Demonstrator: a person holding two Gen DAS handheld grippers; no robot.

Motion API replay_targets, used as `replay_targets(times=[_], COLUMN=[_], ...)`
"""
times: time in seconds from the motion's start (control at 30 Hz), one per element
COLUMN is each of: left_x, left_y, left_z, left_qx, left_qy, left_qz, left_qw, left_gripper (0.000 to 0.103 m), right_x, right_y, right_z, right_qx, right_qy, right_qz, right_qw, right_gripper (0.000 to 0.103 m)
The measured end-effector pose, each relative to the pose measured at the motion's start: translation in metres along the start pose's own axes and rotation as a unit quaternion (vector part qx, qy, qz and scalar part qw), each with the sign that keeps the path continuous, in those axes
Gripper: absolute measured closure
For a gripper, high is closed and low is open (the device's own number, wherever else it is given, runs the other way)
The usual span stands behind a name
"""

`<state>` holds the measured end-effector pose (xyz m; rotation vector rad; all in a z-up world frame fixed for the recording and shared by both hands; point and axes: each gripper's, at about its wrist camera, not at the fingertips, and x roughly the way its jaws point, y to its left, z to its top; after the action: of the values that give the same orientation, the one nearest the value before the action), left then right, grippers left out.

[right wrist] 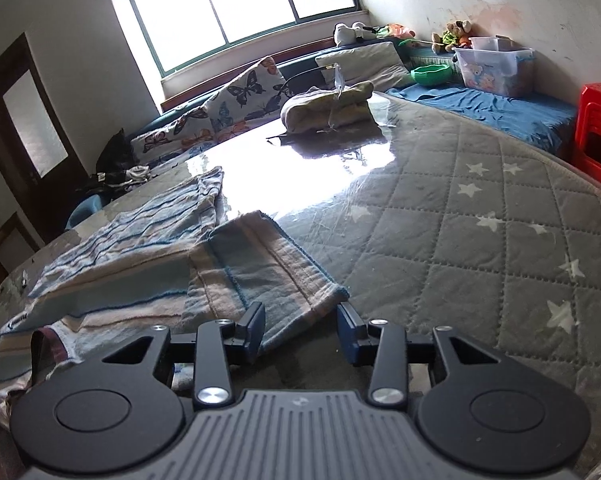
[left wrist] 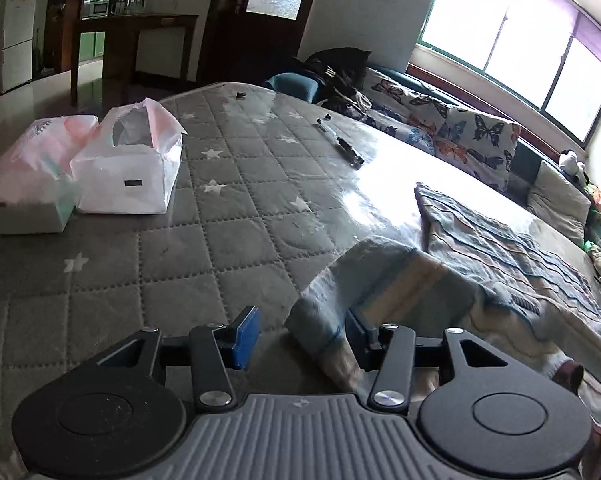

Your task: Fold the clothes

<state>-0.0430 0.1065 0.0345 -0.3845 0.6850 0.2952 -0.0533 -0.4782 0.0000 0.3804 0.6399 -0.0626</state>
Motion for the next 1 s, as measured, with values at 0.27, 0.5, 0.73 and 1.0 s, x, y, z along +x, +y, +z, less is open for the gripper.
replay_targets(times=[0.27,0.5,0.73,1.0], left_x=[-0.004,-0.045,-0.058,-0.057], left_y=[-0.003,0.016,0.019,0.02], left_z=[-0.009,-0.008,-0.01,-0.01], left_qx=[0.02,-0.001,0.004,0.006], left_qy=[0.008,0.012,0.015,0.013], left_qz=[-0.028,-0.045,-0.044,-0.043], left_qw=[0.9994,0.9989,0.9989,0.999], left_gripper=[0.098,0.099,0.099,0.099], right_x=[0.003,0.003,0.008,0.012], right_y=[-0.002,0.0,0.002,0.012], right_z=[0.002,0.0,0.002,-0.001], right_qx=[0.006,0.005,0.001,-0.028], right_qy=[0.0,-0.002,-0.006,-0.013], right_qz=[0.007,0.003,0.006,-0.02], right_qw=[1.0,1.0,1.0,0.999], right_gripper=[0.061,0.056,0.056,0.098])
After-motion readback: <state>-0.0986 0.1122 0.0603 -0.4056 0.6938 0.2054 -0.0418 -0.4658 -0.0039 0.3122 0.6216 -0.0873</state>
